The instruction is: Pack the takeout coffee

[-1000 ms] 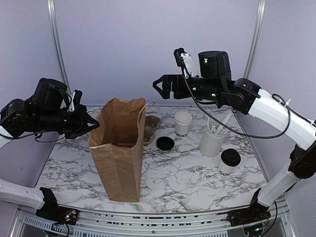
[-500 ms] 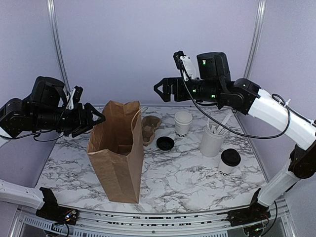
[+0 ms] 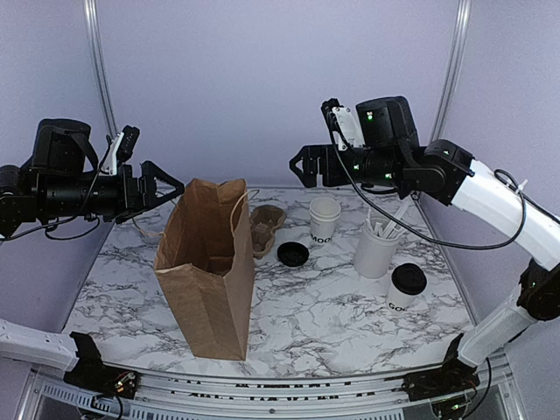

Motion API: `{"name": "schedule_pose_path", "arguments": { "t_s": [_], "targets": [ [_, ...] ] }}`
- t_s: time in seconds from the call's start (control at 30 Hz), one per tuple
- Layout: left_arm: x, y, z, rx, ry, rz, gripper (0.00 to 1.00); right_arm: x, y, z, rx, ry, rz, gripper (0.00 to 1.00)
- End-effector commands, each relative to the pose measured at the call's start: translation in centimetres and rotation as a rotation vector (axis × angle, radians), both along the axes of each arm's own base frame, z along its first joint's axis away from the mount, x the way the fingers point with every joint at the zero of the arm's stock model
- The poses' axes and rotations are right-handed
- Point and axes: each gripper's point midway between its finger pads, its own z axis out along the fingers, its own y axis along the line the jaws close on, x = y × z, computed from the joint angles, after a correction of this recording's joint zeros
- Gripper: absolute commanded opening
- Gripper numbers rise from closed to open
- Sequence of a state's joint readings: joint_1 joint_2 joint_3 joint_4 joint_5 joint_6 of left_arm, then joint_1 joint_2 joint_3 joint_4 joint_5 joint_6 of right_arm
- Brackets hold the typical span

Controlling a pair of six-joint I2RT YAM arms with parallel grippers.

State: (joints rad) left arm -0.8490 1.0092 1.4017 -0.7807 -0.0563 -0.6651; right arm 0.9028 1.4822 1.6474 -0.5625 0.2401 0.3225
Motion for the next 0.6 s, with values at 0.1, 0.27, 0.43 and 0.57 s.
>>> {"name": "schedule_pose_path", "arguments": {
  "t_s": [0.1,0.27,0.43,0.57],
  "targets": [
    [-0.9,0.4,3.7,-0.047,-0.130,-0.060,0.98,-0.6,-4.0,-1.4,-0.027,0.058,-0.106,1.00],
    [-0.8,1.3,5.8,-0.084,-0.234,-0.036,0.99,-1.3,-6.5,-3.3,-0.064,0.108,-0.172,1.00],
    [0.3,2.5,6.7,-0.055,-0.305,0.039,0.99,-2.6,-9.3,-5.4,-0.087,0.168,-0.237,1.00],
    [1.9,4.2,6.6,0.013,-0.332,0.157,0.99,-4.0,-12.5,-7.5,-0.119,0.221,-0.317,1.00]
  ]
}}
